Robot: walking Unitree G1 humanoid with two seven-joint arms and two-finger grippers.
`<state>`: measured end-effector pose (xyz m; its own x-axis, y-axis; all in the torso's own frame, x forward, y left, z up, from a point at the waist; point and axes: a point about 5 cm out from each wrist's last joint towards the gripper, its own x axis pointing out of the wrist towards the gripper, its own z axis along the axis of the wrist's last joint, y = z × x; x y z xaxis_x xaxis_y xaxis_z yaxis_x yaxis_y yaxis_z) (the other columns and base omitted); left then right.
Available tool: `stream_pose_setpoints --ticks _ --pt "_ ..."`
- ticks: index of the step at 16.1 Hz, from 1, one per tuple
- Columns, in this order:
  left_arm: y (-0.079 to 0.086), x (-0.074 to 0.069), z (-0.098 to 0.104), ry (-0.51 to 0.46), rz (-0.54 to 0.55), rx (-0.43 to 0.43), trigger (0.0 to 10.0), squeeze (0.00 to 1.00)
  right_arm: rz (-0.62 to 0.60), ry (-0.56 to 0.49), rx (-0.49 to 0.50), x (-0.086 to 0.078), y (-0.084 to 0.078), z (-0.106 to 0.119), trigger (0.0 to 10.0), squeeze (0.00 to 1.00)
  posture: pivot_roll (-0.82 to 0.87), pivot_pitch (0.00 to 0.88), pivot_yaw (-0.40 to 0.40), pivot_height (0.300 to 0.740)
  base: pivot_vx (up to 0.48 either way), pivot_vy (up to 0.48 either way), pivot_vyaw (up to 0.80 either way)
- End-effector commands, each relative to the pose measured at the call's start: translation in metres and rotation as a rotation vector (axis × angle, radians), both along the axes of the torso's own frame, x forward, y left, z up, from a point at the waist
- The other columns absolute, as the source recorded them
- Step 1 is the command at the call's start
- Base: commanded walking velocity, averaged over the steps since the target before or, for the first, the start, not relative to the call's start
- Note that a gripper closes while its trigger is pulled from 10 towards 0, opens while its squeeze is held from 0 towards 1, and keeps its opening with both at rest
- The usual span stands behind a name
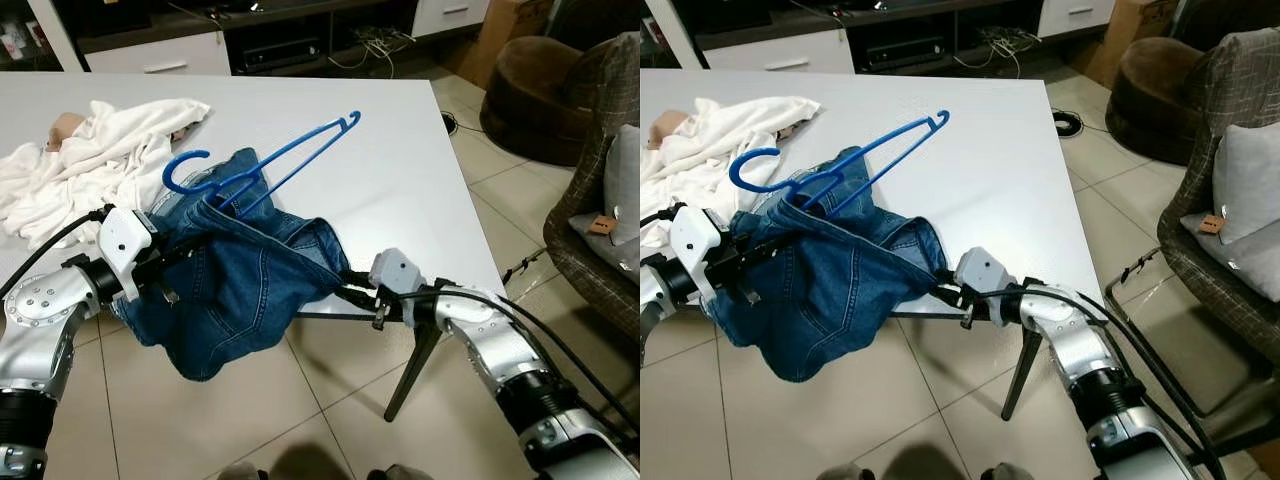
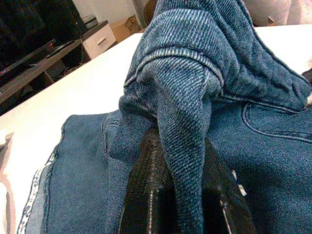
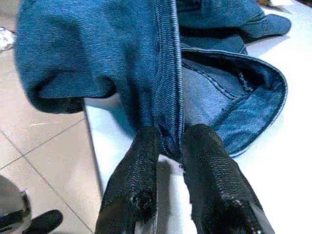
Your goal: Hang hanger
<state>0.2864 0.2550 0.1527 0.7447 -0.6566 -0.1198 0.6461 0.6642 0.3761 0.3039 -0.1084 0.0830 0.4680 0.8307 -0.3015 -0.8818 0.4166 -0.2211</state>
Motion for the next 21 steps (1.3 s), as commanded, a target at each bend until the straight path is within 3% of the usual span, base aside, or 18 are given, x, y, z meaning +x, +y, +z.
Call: stream_pose_setpoints --ticks 1,7,10,11,16,17,21 --pt "0.005 0.002 0.006 -0.024 0.018 0.006 10.0 0.00 0.000 -0.022 -0.016 0.004 0.002 0.002 10.0 0.00 -0.03 0.034 0.042 0.740 0.000 0.000 0.00" --pt "0.005 0.002 0.007 -0.028 0.015 0.009 10.0 0.00 -0.020 -0.044 -0.019 0.009 0.007 0.001 10.0 0.00 -0.02 0.032 0.043 0.740 0.000 0.000 0.00" --pt "0.004 0.002 0.007 -0.029 0.015 0.008 10.0 0.00 -0.099 -0.072 -0.022 0.018 0.000 0.004 10.0 0.00 -0.02 0.034 0.043 0.740 0.000 0.000 0.00" --pt "0.004 0.002 0.007 -0.029 0.014 0.008 10.0 0.00 -0.106 -0.054 0.012 0.019 -0.002 0.005 10.0 1.00 -0.02 0.037 0.045 0.740 0.000 0.000 0.00" --pt "0.004 0.003 0.007 -0.028 0.012 0.008 10.0 0.00 -0.112 -0.060 -0.020 0.022 -0.004 0.003 10.0 1.00 -0.03 0.035 0.050 0.740 0.000 0.000 0.00" --pt "0.004 0.003 0.008 -0.031 0.008 0.008 10.0 0.00 -0.064 -0.020 -0.018 0.019 -0.001 -0.001 10.0 0.00 -0.03 0.033 0.050 0.740 0.000 0.000 0.00" --pt "0.001 0.004 0.007 -0.034 0.001 0.007 10.0 0.00 -0.034 -0.004 -0.036 0.019 0.013 -0.007 10.0 0.00 -0.02 0.029 0.051 0.740 0.000 0.000 0.00"
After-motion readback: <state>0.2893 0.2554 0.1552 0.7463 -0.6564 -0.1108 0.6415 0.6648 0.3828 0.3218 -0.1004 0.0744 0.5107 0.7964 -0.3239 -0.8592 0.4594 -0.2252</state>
